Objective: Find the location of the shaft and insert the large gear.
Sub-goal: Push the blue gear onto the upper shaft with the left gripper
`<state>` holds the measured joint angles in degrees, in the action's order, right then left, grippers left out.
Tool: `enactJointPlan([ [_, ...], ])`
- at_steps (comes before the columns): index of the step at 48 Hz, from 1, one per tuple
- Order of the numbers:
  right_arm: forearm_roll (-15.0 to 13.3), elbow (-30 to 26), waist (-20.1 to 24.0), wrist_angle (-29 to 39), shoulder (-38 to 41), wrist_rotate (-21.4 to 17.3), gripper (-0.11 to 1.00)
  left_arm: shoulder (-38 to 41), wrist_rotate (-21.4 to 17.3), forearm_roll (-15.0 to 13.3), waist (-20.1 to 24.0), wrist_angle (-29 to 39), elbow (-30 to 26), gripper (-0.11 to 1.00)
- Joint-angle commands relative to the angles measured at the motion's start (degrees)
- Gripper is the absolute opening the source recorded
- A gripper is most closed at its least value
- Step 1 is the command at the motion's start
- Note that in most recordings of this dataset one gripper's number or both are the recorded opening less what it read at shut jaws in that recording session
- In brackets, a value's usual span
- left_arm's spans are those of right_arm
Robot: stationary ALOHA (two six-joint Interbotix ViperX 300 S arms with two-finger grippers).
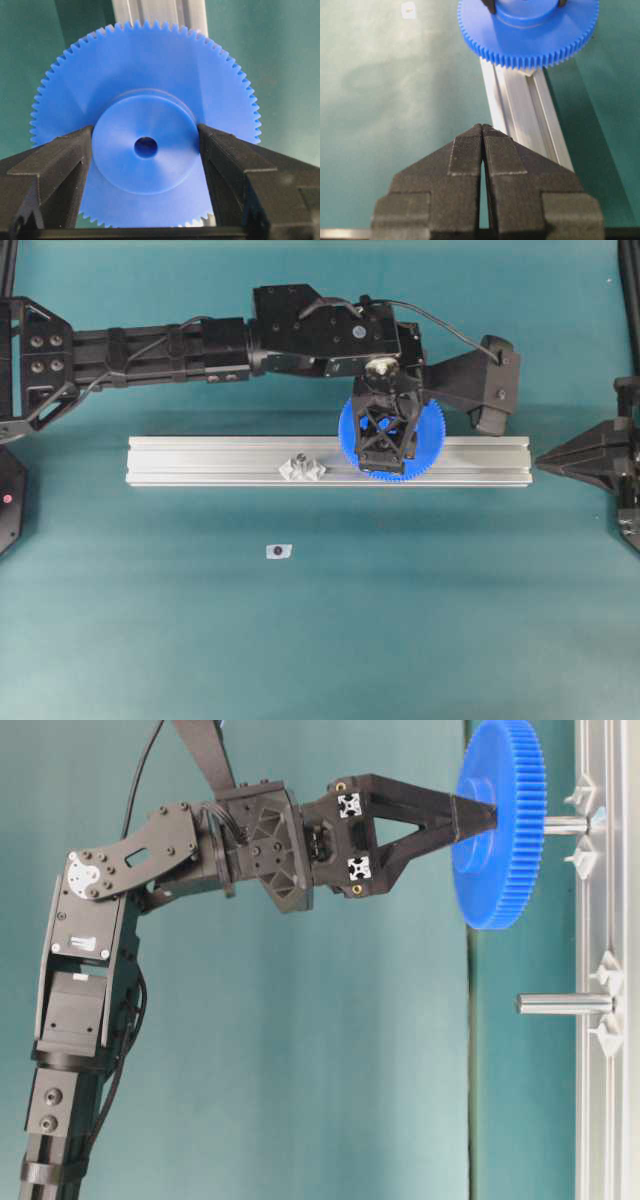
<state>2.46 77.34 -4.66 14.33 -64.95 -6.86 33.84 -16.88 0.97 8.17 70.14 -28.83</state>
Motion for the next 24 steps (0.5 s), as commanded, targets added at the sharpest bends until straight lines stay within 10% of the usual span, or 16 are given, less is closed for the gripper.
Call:
enactJointPlan([
  [1, 0.00, -0.62, -0.09, -0.35, 0.44, -0.53, 0.00, -0.79, 0.09, 0.26, 0.70, -0.09, 0.62, 0.70],
  [24, 0.00, -0.62, -0.09, -0.35, 0.44, -0.53, 0.00, -0.88, 0.18, 0.26, 0.62, -1.23, -1.05, 0.70],
])
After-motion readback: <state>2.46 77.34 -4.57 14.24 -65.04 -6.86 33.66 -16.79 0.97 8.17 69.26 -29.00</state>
